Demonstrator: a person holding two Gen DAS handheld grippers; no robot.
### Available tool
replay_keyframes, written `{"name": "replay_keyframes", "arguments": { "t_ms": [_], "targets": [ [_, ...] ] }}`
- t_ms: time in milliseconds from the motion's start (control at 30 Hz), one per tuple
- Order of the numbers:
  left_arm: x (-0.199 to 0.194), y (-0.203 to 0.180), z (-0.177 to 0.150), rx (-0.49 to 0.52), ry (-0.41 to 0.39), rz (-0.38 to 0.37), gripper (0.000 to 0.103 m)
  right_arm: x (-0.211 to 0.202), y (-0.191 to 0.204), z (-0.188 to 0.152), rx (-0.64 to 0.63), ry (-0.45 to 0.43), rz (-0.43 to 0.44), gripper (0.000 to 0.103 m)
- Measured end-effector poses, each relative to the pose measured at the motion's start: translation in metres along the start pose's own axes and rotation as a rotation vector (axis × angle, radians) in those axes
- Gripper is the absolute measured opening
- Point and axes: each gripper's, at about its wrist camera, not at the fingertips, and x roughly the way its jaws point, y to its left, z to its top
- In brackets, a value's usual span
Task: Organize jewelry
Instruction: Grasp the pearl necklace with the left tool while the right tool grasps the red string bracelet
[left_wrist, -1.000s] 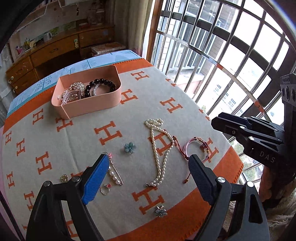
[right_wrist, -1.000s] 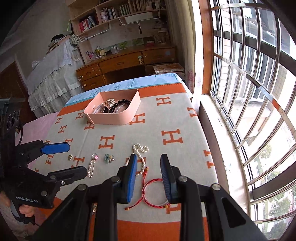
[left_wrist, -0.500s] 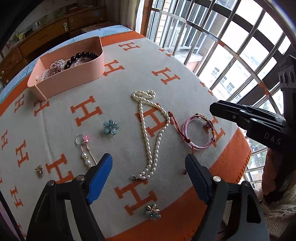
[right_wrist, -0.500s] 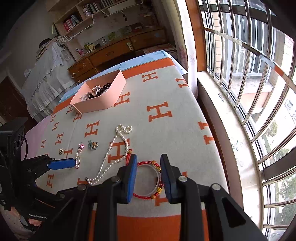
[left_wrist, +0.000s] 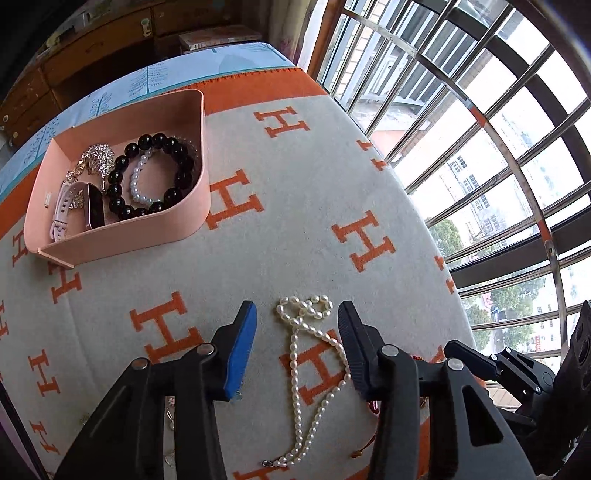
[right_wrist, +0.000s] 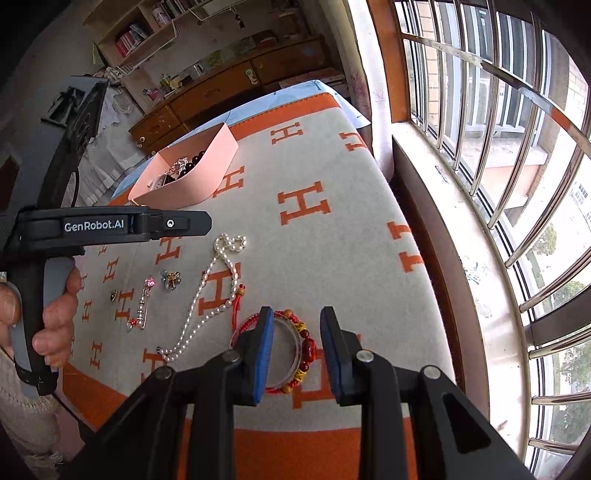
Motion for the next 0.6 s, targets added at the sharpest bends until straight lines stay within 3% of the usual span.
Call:
{"name": "replay_keyframes", "arguments": {
  "t_ms": [233,367,600],
  "targets": [
    [0.016,-0.004,-0.001,0.006,0.060,0.021,0.042,0.002,-0.006,0.002,0.018,0.013,0.001,0.026],
    [0.026,-0.007,0.000,-0.007,0.103,0.046,0.033,0.004,-0.006,0.001,0.017,0.020,0.005,0.026],
    [0.031,-0.020,0.005,0.014,0.124,0.095,0.032,0.003,-0.005,0.001,0.017,0.016,0.004,0.026]
  ]
}}
